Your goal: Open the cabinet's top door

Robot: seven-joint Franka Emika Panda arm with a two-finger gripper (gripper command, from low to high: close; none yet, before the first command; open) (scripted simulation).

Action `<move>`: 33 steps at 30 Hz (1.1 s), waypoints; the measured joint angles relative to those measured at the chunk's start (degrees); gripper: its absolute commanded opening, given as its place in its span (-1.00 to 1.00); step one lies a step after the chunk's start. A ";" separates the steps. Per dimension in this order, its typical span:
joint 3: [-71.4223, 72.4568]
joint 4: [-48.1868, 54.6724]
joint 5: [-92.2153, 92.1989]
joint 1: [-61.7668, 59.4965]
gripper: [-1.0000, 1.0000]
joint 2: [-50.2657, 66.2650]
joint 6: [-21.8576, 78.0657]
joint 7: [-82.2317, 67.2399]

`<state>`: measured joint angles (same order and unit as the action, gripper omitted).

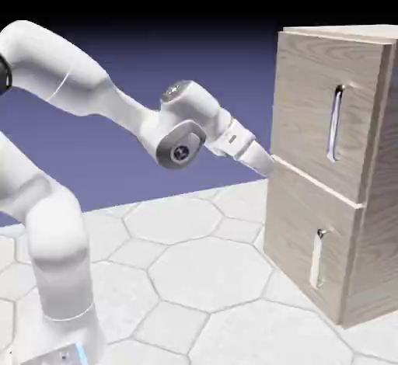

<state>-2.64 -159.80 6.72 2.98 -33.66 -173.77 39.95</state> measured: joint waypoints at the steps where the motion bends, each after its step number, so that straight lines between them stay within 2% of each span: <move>1: -0.98 0.44 2.49 0.85 0.00 -0.37 0.09 -0.93; 33: -32.24 14.64 82.24 27.98 0.00 -12.29 2.95 -30.71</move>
<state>-34.88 -145.17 88.97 30.96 -45.95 -170.82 9.23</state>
